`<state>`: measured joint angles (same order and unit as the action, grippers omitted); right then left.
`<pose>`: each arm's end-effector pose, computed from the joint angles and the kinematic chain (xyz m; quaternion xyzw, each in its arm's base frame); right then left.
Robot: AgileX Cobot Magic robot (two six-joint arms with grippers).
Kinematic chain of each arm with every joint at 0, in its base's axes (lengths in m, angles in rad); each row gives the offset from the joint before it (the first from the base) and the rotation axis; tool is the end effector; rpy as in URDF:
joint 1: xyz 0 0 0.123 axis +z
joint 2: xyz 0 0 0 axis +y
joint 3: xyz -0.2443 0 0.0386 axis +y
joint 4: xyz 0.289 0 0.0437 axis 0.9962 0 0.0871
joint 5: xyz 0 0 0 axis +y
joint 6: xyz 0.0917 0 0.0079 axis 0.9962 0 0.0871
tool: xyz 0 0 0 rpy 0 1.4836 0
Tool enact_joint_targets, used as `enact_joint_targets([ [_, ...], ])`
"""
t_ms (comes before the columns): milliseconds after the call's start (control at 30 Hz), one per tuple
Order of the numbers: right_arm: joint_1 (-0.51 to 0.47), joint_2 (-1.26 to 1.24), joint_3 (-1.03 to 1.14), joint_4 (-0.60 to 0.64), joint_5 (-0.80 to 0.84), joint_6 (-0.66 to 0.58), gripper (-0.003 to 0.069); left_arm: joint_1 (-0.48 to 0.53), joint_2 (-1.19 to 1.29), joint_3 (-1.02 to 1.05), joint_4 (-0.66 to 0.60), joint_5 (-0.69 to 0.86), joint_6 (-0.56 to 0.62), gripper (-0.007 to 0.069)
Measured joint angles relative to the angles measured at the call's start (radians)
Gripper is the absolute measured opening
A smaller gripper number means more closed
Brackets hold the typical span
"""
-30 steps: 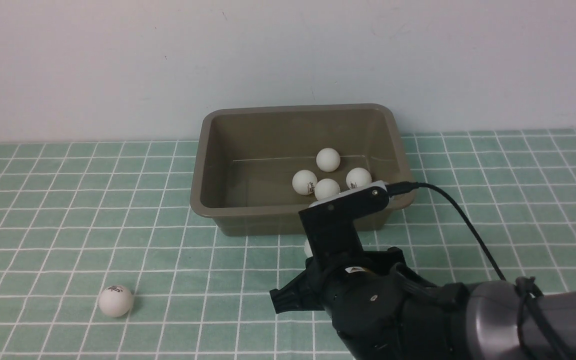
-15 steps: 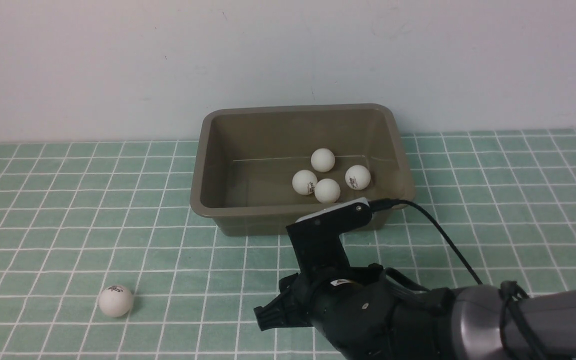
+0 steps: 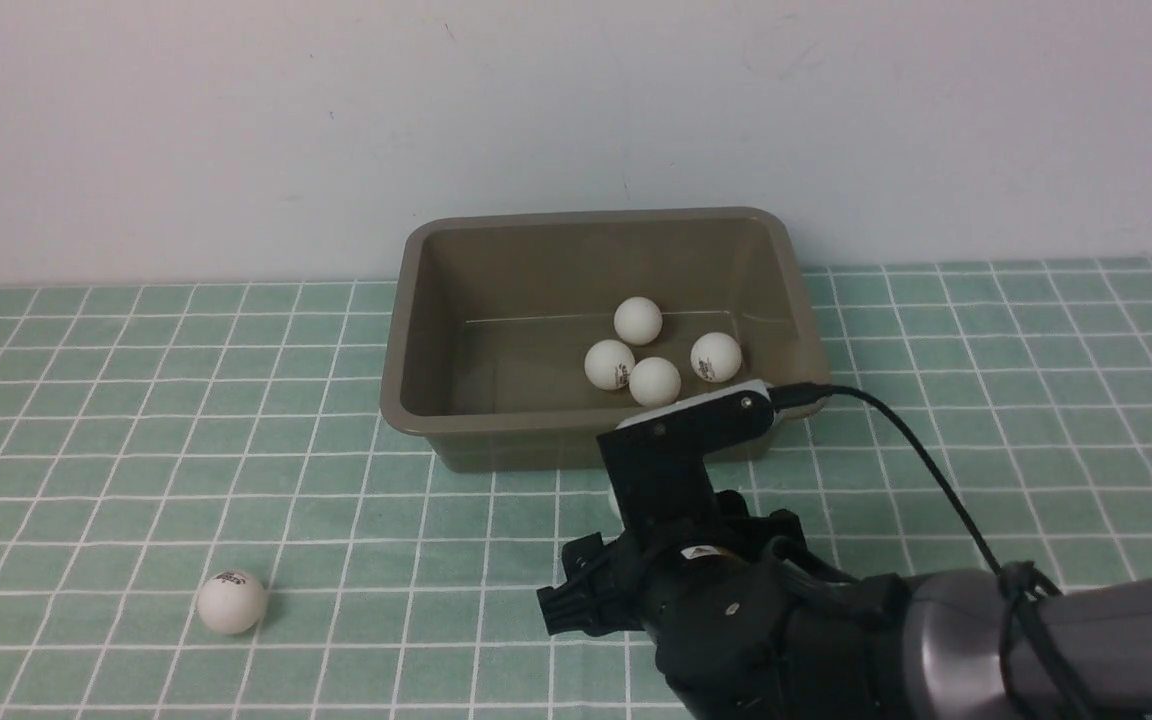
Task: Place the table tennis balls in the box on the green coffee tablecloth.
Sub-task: 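Reach for and grasp a ping pong ball on the table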
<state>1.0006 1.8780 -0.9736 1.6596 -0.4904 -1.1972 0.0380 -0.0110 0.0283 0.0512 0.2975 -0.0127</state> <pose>0.2395 0.2937 0.0822 -0.1562 0.9009 0.0577 0.4009 0.1345 0.0065 0.1768 -0.0054 0.7827 0.0290 0.6217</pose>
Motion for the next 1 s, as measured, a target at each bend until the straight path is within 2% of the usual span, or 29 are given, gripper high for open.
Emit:
enact_joint_targets([
  [300, -0.053, 0.000, -0.006, -0.020, 0.022, 0.001, 0.0514, 0.000, 0.000, 0.000, 0.000, 0.000, 0.000, -0.0004],
  [1000, -0.101, 0.000, -0.059, -0.036, 0.093, 0.000, 0.0514, 0.000, 0.000, 0.000, 0.000, 0.000, 0.000, -0.0004],
])
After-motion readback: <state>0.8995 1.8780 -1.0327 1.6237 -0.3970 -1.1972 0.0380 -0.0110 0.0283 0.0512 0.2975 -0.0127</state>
